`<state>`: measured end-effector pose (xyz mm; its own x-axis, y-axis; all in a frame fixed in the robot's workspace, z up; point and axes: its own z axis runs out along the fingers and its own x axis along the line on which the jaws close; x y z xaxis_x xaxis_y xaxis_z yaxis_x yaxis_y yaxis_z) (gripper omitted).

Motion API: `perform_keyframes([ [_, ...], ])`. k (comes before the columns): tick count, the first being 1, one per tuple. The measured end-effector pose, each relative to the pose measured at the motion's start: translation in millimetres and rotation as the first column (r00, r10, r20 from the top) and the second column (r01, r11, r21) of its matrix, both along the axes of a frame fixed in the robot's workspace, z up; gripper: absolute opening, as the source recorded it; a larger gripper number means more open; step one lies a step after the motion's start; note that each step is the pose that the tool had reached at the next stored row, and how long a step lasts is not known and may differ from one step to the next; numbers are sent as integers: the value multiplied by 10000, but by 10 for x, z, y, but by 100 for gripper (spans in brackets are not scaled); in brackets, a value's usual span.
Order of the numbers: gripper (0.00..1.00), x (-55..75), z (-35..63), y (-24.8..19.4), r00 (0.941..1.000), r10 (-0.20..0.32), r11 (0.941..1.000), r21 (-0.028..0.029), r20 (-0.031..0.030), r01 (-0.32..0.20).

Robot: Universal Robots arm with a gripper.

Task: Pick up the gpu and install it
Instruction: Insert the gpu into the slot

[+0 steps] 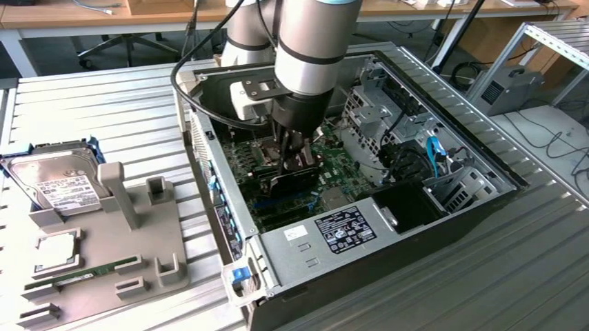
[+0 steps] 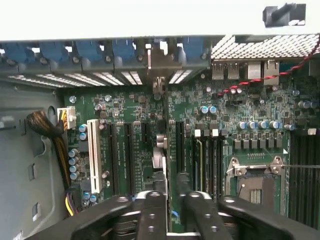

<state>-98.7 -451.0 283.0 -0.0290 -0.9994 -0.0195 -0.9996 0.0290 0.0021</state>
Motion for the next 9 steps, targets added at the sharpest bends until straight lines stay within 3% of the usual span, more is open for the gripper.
perform_keyframes([
  [2, 16, 22, 0, 0, 10000, 3, 10000, 0, -3, -3],
  [3, 11, 25, 0, -1, 10000, 3, 10000, 0, -3, -3],
  [9, 11, 26, 0, 0, 10000, 3, 10000, 0, -3, -3],
])
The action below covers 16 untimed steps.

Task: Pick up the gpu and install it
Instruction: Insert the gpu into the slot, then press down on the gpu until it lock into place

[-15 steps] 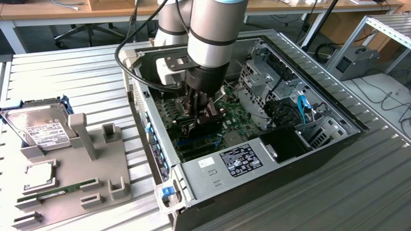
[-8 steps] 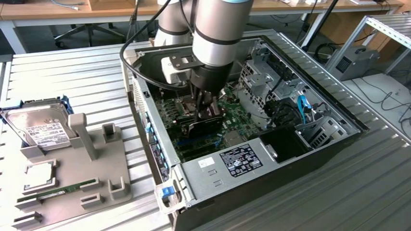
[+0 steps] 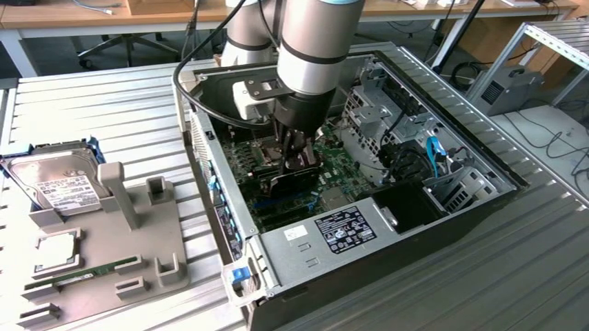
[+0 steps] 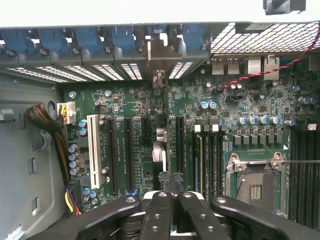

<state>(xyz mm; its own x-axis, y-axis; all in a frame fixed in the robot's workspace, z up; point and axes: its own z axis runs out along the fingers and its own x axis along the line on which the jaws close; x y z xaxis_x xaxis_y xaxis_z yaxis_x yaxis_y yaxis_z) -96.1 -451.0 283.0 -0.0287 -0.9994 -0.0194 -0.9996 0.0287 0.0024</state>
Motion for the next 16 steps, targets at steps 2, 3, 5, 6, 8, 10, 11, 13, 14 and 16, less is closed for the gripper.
perform_keyframes([
  [2, 11, 0, 0, 0, 10000, 0, 10000, 0, 0, 0],
  [3, 11, -1, 0, 0, 10000, 1, 10000, 1, 1, -1],
  [5, 11, -26, -2, 0, 10000, 0, 10000, 0, 0, 0],
  [6, 11, -38, -5, 0, 10000, 0, 10000, 1, 1, 0],
  [8, 11, -67, -24, 1, 10000, 0, 10000, 1, 1, 0],
  [10, 11, -76, -36, 2, 10000, 0, 10000, 0, 0, 0],
  [11, 11, -85, -49, 2, 10000, -1, 10000, 1, 1, 1],
  [13, 11, -101, -73, 1, 10000, 0, 10000, -4, -3, 0],
  [14, 11, -104, -86, 1, 10000, 1, 10000, -4, -2, -1],
  [16, 11, -106, -106, 1, 10000, 1, 10000, -1, 0, -1],
])
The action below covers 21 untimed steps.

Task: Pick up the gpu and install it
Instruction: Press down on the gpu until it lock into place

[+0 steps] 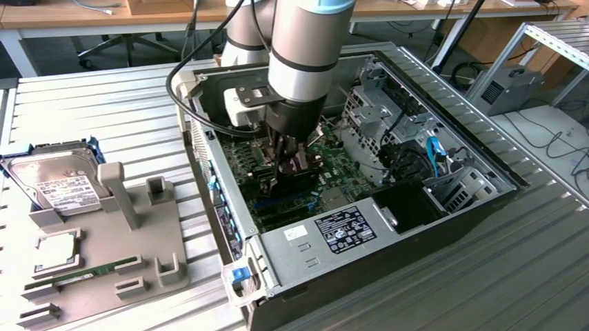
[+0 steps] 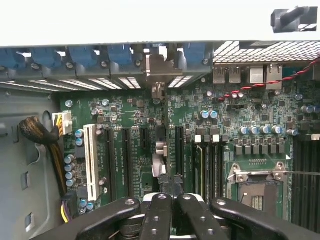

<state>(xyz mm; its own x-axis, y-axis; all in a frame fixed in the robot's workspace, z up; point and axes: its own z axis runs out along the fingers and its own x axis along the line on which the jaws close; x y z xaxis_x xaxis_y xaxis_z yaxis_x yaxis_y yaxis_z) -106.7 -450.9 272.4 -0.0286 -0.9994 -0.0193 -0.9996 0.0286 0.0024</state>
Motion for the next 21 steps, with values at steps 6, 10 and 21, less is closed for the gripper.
perform_keyframes([
  [6, 11, -2, -29, 0, 10000, -1, 10000, -4, -2, 1],
  [10, 11, -7, -31, 0, 10000, -2, 10000, 1, 0, 2],
  [21, 11, -25, -32, -44, 10000, 1, 10000, 1, 0, -1],
])
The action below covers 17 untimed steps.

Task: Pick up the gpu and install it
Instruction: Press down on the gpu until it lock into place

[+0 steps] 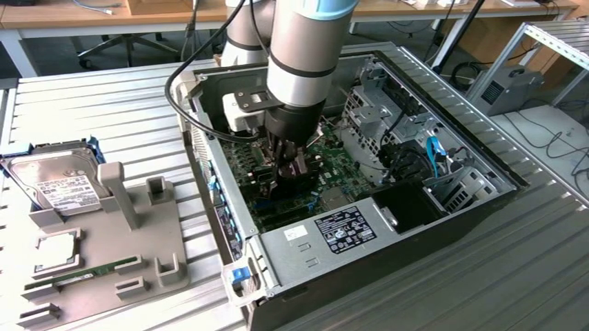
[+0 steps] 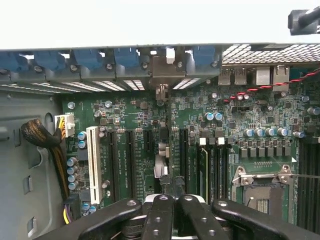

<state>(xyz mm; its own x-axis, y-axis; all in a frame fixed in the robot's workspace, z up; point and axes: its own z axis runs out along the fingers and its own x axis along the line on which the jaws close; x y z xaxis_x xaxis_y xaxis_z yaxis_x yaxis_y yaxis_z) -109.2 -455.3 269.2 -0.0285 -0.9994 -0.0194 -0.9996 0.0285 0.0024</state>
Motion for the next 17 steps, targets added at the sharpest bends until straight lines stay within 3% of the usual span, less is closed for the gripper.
perform_keyframes([
  [6, 11, 4, 60, 7, 10000, 0, 10000, -56, 2, 0],
  [11, 11, 10, 152, 13, 10000, -1, 10000, -59, 0, 1],
  [17, 11, 118, 160, 14, 10000, 0, 10000, -58, -7, 0],
])
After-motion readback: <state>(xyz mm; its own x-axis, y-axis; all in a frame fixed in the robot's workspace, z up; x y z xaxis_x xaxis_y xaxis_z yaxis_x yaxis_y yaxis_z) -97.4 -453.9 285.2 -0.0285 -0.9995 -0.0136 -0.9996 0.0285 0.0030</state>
